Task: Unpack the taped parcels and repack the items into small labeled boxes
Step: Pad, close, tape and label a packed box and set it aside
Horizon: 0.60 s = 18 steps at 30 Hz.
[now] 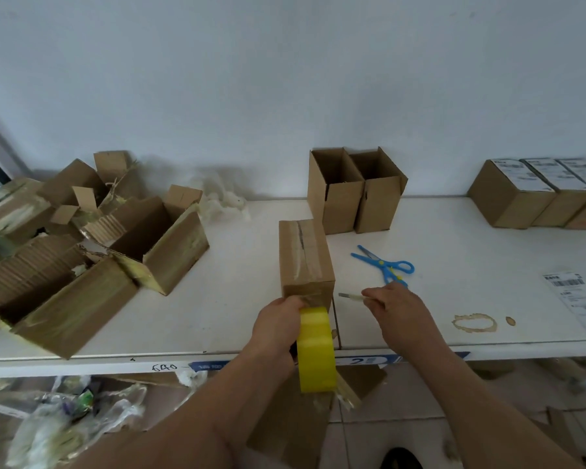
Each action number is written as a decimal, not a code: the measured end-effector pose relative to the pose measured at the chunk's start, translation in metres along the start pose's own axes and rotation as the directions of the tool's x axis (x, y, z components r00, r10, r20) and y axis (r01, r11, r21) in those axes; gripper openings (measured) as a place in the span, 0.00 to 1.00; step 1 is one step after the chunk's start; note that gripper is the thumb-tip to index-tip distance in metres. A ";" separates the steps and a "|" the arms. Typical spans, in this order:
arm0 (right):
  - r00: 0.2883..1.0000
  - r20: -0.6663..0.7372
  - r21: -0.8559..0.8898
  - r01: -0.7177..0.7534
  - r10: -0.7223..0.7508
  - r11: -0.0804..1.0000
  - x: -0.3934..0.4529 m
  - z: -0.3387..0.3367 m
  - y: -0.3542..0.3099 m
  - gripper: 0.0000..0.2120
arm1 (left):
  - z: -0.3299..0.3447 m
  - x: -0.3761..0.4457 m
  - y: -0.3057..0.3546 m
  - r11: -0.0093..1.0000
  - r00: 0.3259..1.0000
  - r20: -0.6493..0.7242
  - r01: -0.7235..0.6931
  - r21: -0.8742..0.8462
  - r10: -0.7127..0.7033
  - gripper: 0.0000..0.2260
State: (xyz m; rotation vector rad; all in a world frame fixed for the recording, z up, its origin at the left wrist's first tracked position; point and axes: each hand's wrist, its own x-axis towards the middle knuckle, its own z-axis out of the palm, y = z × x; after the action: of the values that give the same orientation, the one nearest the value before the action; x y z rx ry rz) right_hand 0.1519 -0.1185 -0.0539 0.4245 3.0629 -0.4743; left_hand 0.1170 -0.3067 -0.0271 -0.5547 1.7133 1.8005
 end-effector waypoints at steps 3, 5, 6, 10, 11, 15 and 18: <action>0.998 0.063 -0.010 -0.021 0.022 1.000 0.003 0.011 0.005 0.16 | -0.001 0.002 0.000 1.000 1.000 -0.004 -0.010 0.015 0.010 0.04; 0.994 0.084 0.031 -0.074 0.071 0.997 0.004 0.013 0.004 0.16 | -0.003 0.004 -0.001 1.000 1.000 -0.001 -0.008 0.017 0.008 0.04; 0.991 0.092 0.082 -0.109 0.102 0.991 0.004 0.014 0.004 0.16 | -0.004 0.004 -0.001 1.000 1.000 0.003 -0.004 0.014 0.004 0.03; 0.990 -0.046 0.341 -0.110 0.134 0.934 0.010 0.008 -0.008 0.18 | -0.006 0.004 -0.001 1.000 1.000 0.018 0.010 -0.005 -0.010 0.06; 0.988 -0.110 0.429 -0.047 0.104 0.902 0.011 0.003 -0.016 0.17 | -0.007 0.005 -0.001 1.000 1.000 0.018 0.011 -0.002 -0.011 0.07; 0.970 -0.161 0.442 0.237 -0.184 0.865 0.014 -0.015 -0.053 0.20 | -0.007 0.007 -0.003 1.000 1.000 0.011 0.002 0.016 -0.002 0.07; 0.949 -0.097 0.351 0.313 -0.299 0.882 0.023 -0.009 -0.063 0.21 | -0.010 0.006 -0.005 1.000 1.000 0.027 -0.005 0.001 0.005 0.07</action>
State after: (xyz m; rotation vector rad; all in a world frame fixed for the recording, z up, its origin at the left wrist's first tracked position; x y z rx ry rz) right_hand 0.1132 -0.1678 -0.0281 -0.0609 3.0866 -1.0658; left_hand 0.1155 -0.3163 -0.0358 -0.5233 1.6990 1.8021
